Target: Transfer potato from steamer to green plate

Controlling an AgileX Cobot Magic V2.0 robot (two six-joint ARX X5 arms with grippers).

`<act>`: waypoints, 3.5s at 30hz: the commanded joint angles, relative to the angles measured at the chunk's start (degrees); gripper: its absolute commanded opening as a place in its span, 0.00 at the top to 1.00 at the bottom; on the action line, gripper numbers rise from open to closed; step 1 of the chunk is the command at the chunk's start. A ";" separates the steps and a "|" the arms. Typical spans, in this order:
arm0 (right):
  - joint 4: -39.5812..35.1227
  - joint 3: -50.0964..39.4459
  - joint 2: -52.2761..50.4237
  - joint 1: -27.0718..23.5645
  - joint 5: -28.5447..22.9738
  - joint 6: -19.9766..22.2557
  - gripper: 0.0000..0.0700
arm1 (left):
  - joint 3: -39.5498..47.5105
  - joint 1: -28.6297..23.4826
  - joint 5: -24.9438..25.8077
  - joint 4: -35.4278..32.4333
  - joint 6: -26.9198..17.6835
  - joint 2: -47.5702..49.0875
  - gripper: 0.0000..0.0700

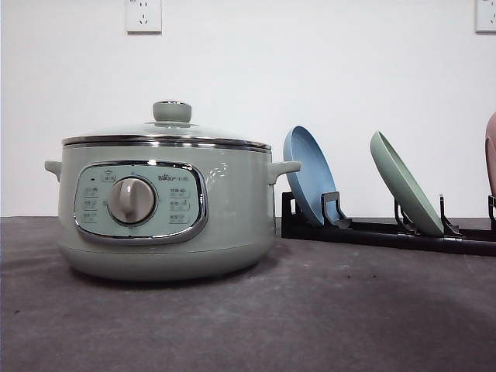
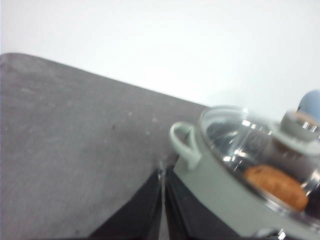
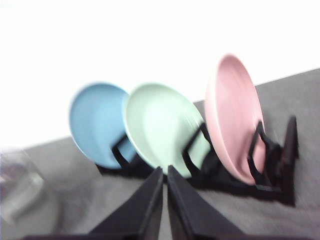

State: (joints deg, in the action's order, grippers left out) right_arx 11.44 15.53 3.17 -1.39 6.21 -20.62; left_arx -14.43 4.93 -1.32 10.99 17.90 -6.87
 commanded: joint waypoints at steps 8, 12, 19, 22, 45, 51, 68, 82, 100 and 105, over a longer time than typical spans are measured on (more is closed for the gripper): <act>7.01 15.51 11.79 0.13 7.60 -1.18 0.99 | -22.64 0.09 2.59 3.15 -0.65 -16.39 1.00; 11.63 22.84 17.95 0.13 13.07 -0.74 0.99 | -33.81 0.95 4.49 8.95 -2.68 -24.06 1.00; 23.54 36.74 29.01 0.47 20.88 6.10 0.99 | -48.66 6.00 11.59 18.54 -5.51 -35.31 1.00; 26.87 41.36 32.17 2.50 20.86 8.46 0.99 | -52.58 8.77 13.73 21.73 -6.91 -38.16 1.00; 32.75 47.80 40.16 16.20 24.16 18.27 0.98 | -56.74 17.59 27.34 32.69 -20.07 -41.79 0.91; 32.75 47.80 40.18 16.22 23.77 17.85 0.49 | -56.74 17.59 27.34 32.71 -20.05 -41.82 0.46; 33.44 47.80 40.18 16.22 23.79 12.78 0.12 | -56.74 17.67 27.34 32.85 -19.77 -41.79 0.00; 28.24 48.35 51.28 15.86 17.76 -1.27 0.12 | -56.74 20.58 27.34 33.21 -19.79 -42.52 0.00; 20.92 67.17 85.45 7.53 17.63 0.48 0.12 | -56.74 21.46 27.34 34.11 -19.83 -44.18 0.00; 20.88 74.08 93.10 6.20 17.68 0.52 0.13 | -56.74 21.46 27.34 34.09 -19.83 -44.18 0.00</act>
State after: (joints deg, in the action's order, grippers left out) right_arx 32.64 87.96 94.65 4.77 23.94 -20.84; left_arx -70.08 26.11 25.69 45.41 -1.43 -50.68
